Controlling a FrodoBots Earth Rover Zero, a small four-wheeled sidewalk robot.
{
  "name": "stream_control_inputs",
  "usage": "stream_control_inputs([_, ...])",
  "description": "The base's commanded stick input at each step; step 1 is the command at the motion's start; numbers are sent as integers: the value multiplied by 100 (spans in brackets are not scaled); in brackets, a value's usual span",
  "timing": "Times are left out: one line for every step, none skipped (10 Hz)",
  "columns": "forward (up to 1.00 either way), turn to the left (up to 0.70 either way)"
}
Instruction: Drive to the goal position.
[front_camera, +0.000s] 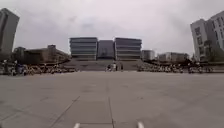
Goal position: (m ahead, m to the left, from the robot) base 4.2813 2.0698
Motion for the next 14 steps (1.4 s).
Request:
stream_control_inputs([50, 0])
stream_control_inputs([50, 0])
stream_control_inputs([50, 0])
stream_control_inputs([50, 0])
stream_control_inputs([50, 0])
stream_control_inputs([50, 0])
stream_control_inputs([50, -5])
stream_control_inputs([50, -11])
stream_control_inputs([50, -16])
stream_control_inputs([50, -14])
stream_control_inputs([50, -9])
stream_control_inputs([50, -4])
stream_control_inputs([50, 0])
stream_control_inputs([50, 0])
